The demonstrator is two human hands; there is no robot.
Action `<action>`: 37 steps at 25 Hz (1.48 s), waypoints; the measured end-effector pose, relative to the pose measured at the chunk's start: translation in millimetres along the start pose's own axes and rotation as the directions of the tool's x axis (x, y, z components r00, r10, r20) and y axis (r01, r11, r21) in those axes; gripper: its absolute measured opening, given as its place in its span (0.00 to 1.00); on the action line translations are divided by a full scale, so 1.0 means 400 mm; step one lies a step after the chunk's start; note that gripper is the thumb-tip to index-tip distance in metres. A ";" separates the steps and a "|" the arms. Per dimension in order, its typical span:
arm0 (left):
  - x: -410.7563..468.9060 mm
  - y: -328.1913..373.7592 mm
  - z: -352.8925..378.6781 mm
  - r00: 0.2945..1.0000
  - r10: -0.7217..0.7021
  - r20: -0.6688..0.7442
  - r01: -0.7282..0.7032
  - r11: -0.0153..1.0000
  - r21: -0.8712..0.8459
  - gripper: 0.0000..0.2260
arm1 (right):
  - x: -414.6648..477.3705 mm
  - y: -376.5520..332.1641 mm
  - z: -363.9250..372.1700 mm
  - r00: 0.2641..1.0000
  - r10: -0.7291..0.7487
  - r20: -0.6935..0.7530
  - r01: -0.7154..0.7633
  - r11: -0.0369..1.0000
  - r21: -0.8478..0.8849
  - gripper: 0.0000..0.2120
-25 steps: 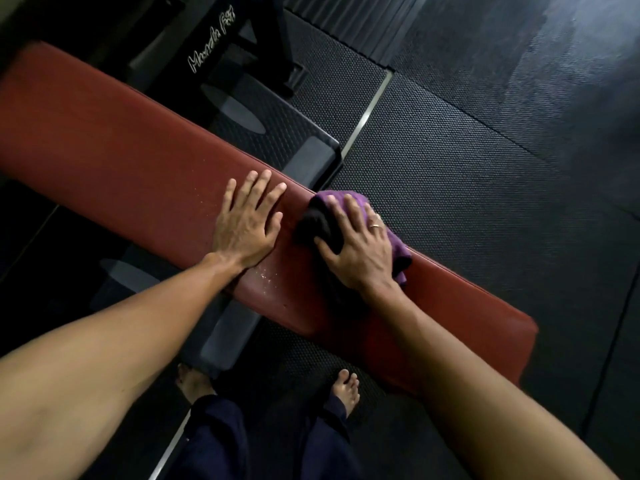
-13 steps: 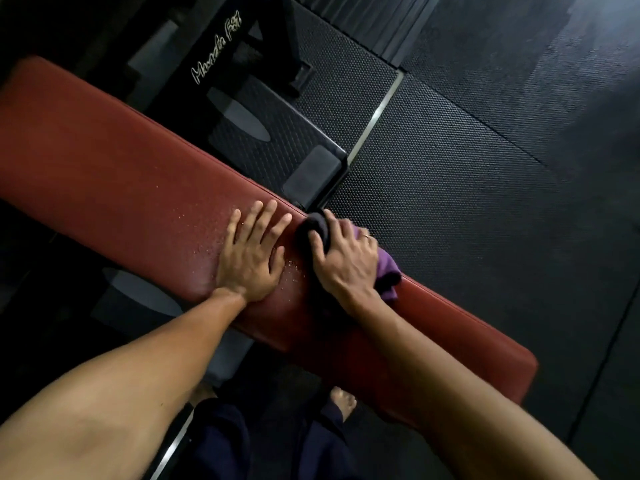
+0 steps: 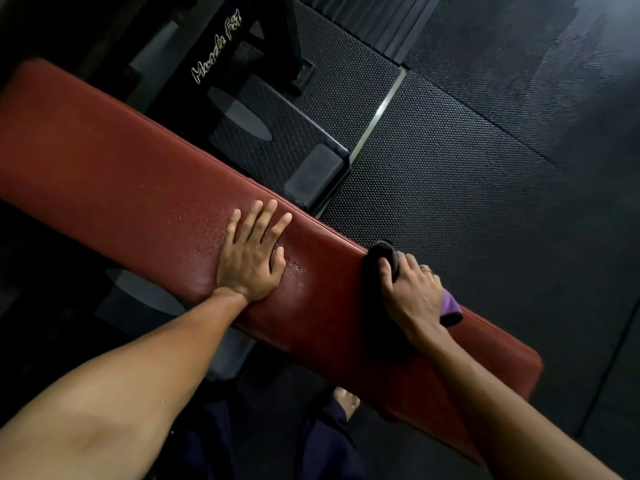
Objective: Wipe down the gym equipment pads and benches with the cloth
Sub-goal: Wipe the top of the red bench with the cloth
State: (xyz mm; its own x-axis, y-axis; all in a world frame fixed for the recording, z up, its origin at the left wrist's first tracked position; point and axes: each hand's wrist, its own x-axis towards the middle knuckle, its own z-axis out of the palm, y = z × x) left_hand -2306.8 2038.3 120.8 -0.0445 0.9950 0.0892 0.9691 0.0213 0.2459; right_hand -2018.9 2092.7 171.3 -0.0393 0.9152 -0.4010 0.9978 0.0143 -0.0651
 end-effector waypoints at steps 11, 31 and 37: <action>-0.008 -0.002 0.007 0.999 0.017 -0.039 -0.018 0.999 -0.036 0.28 | 0.028 -0.214 0.032 0.990 -0.036 -0.137 0.049 0.994 0.094 0.25; -0.139 -0.093 -0.015 0.992 0.120 -0.045 -0.124 0.985 -0.119 0.25 | -0.280 -0.163 0.185 0.957 0.179 -0.228 -0.146 0.977 0.154 0.32; -0.171 -0.148 -0.025 0.990 0.128 -0.051 -0.132 0.986 -0.103 0.24 | -0.215 -0.488 0.171 0.977 0.155 -0.149 -0.102 0.944 0.314 0.29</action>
State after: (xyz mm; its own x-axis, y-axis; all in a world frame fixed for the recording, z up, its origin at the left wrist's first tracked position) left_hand -2363.6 1968.0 109.6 0.0673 0.9833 0.1692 0.9362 -0.1209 0.3302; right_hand -2213.9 1983.7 156.0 0.1246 0.9560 -0.2655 0.9289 -0.2064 -0.3074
